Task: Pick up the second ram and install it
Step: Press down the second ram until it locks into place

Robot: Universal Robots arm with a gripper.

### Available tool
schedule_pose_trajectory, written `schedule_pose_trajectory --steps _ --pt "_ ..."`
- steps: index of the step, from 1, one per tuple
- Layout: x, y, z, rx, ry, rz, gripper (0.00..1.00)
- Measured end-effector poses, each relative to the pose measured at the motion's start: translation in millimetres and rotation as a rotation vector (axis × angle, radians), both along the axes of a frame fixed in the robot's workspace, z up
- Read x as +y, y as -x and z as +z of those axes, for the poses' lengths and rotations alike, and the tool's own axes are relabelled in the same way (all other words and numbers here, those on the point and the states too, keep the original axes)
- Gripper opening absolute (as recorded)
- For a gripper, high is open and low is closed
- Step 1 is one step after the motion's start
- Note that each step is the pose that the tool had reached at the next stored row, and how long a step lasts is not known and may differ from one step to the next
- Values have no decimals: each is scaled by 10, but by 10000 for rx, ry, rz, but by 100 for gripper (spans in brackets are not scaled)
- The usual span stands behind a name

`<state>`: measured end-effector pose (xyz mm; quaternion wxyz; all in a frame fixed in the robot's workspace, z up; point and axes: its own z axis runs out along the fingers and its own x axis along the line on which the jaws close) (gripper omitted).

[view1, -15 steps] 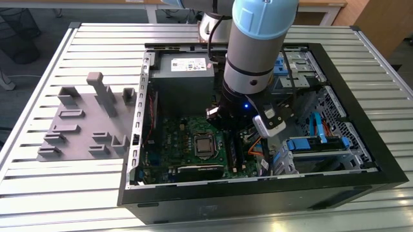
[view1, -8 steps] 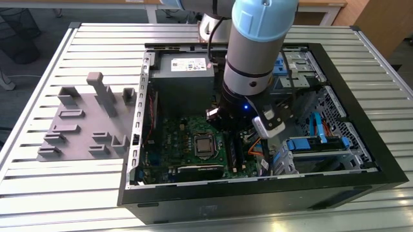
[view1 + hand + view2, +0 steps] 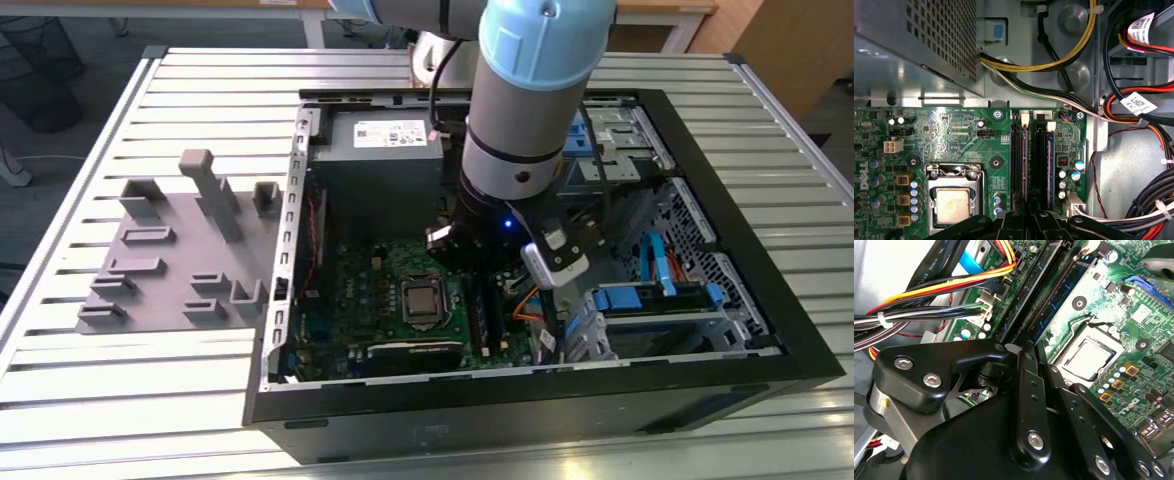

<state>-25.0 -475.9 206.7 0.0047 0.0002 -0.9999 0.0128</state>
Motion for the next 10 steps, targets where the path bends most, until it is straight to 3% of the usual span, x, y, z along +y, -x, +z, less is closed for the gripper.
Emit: schedule_pose_trajectory --steps 10 --pt "0 0 -9 -1 -2 0 14"
